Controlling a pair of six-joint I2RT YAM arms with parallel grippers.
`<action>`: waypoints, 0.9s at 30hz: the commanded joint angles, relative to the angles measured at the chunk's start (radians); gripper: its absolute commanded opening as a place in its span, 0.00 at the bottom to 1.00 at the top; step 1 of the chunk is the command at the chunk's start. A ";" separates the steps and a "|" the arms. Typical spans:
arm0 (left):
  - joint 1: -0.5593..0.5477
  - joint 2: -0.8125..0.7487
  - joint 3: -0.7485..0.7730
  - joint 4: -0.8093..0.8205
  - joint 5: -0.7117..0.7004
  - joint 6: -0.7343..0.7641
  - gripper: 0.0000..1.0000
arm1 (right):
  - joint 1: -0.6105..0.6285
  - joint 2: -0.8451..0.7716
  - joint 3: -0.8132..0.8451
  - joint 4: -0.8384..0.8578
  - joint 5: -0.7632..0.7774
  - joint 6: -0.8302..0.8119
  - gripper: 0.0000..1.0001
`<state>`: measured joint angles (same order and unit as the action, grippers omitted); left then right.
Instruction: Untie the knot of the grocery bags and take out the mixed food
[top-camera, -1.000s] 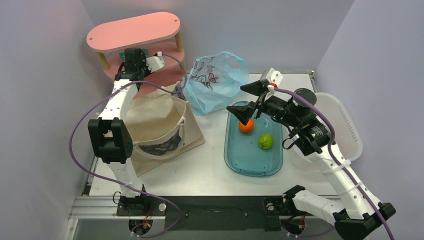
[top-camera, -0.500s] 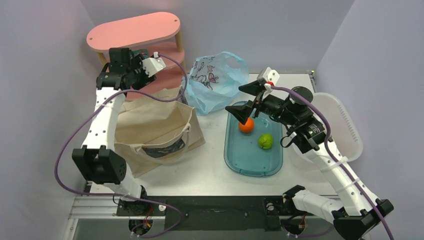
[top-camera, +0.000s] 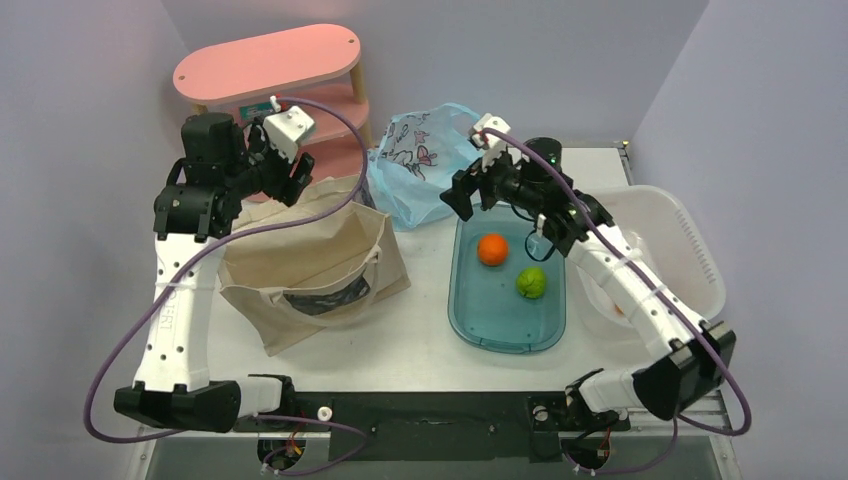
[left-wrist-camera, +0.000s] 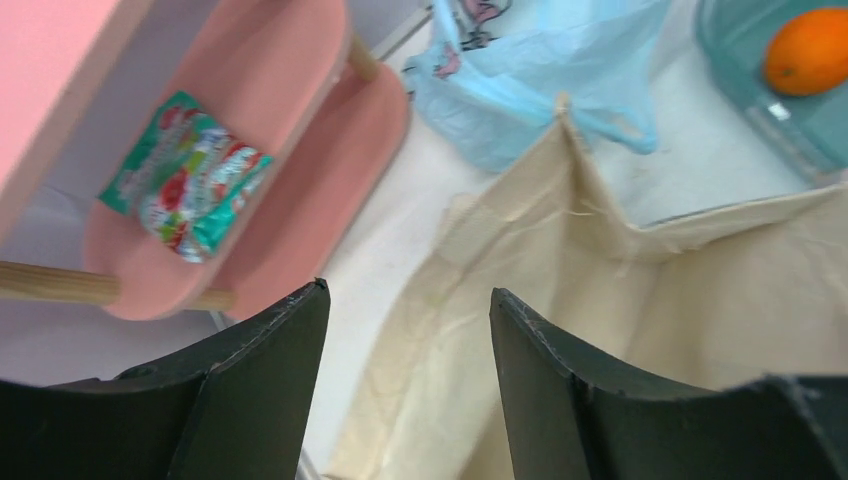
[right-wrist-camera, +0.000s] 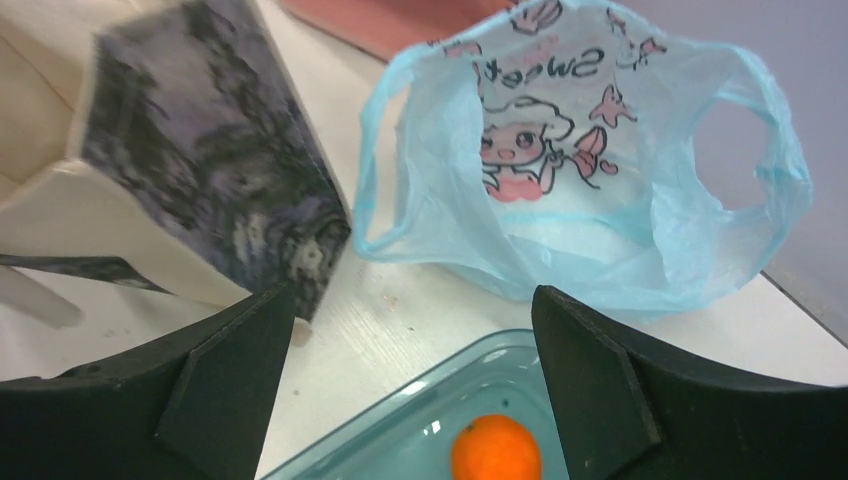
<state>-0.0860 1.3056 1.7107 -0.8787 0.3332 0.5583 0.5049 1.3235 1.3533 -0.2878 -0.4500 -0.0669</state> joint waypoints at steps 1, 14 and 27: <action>-0.023 -0.083 -0.071 0.049 0.123 -0.242 0.58 | -0.010 0.093 0.077 -0.048 0.016 -0.166 0.84; -0.021 -0.173 -0.161 0.066 0.106 -0.286 0.63 | 0.058 0.436 0.037 0.212 0.212 -0.649 0.88; -0.048 -0.267 -0.247 0.117 0.154 -0.231 0.64 | 0.054 0.690 0.304 0.185 0.332 -0.676 0.31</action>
<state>-0.1242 1.0866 1.4792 -0.8467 0.4614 0.3191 0.5686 2.0270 1.5585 -0.0952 -0.1387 -0.7654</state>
